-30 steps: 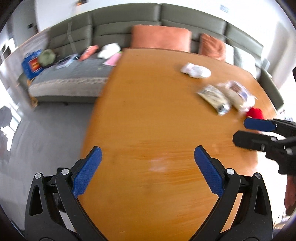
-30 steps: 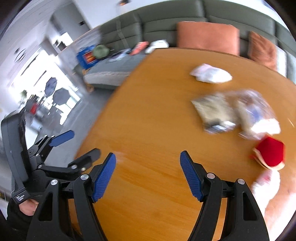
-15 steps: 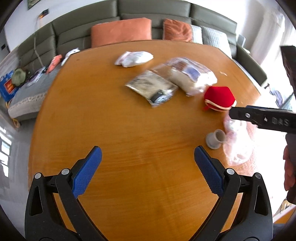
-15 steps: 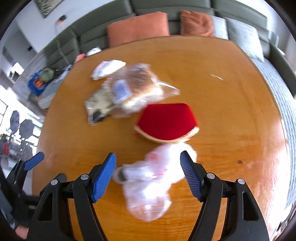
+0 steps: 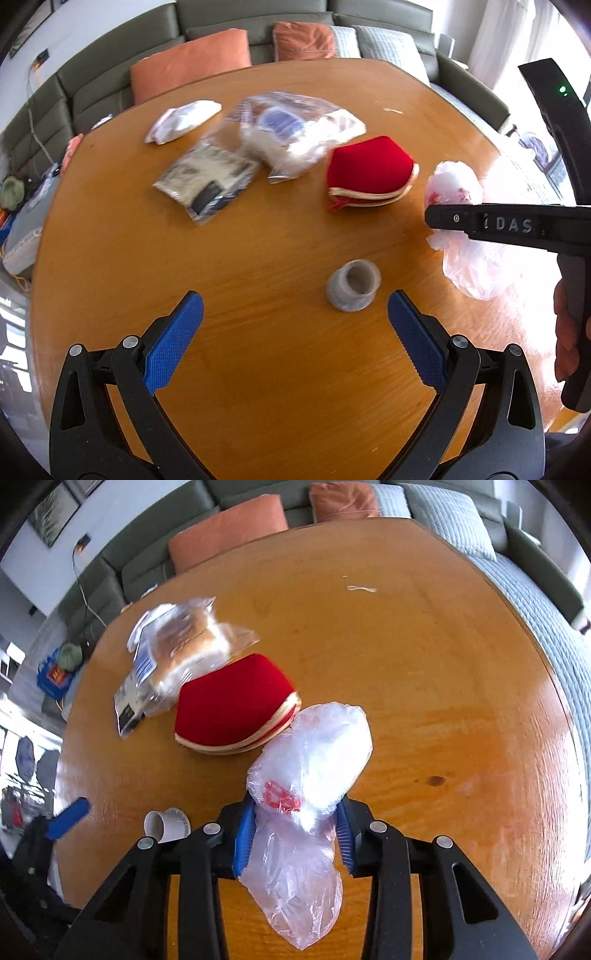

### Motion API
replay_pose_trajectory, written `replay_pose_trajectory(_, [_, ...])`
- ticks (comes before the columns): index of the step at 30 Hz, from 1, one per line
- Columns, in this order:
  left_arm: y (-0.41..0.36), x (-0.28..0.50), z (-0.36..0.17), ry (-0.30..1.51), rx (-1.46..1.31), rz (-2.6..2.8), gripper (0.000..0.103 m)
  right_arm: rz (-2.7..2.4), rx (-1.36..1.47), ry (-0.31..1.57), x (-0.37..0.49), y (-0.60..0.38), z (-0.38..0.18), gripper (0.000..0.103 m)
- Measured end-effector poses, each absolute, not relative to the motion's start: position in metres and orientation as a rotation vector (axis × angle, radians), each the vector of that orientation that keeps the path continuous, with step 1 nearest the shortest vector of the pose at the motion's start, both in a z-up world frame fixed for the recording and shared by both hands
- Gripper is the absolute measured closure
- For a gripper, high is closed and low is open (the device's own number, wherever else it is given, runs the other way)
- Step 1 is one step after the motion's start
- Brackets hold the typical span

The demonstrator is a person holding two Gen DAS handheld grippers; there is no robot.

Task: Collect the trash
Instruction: 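Grasp the small grey cup with the left tool while the right tool grasps the white plastic bag, then carry the cup and plastic bag to the bin and release both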

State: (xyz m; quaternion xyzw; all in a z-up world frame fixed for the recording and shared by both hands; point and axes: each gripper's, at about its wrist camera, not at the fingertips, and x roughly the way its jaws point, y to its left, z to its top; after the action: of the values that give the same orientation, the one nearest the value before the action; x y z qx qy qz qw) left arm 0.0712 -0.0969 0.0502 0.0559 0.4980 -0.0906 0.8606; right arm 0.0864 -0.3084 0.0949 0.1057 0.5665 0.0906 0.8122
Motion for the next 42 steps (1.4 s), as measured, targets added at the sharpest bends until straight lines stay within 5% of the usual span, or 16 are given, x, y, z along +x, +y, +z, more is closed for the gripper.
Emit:
replay_pose_trajectory(4, [-0.113,0.078,0.040,1.049,0.105,-0.233,0.008,0.184,0.251,1.205,0.082,-0.323,0.097,0.063])
replay_pose_trajectory(7, [-0.117,0.083,0.033,1.047,0.085,-0.267,0.040,0.178,0.248,1.200,0.081,-0.324,0.100,0.063])
replay_pose_trajectory(8, [-0.117,0.085,0.030,1.051,0.079,-0.278,0.063,0.177,0.248,1.197,0.080,-0.324,0.102,0.063])
replay_pose_trajectory(9, [-0.116,0.086,0.026,1.062,0.077,-0.284,0.071,0.177,0.248,1.195,0.081,-0.324,0.102,0.063])
replay_pose_trajectory(23, [-0.043,0.053,0.046,0.990,-0.005,-0.213,0.072,0.302,0.200,1.173,0.067,-0.242,0.125,0.063])
replay_pose_trajectory(42, [0.167,-0.043,0.071,0.926,-0.184,0.111,0.072,0.680,-0.018,1.198,0.018,-0.007,0.143,0.063])
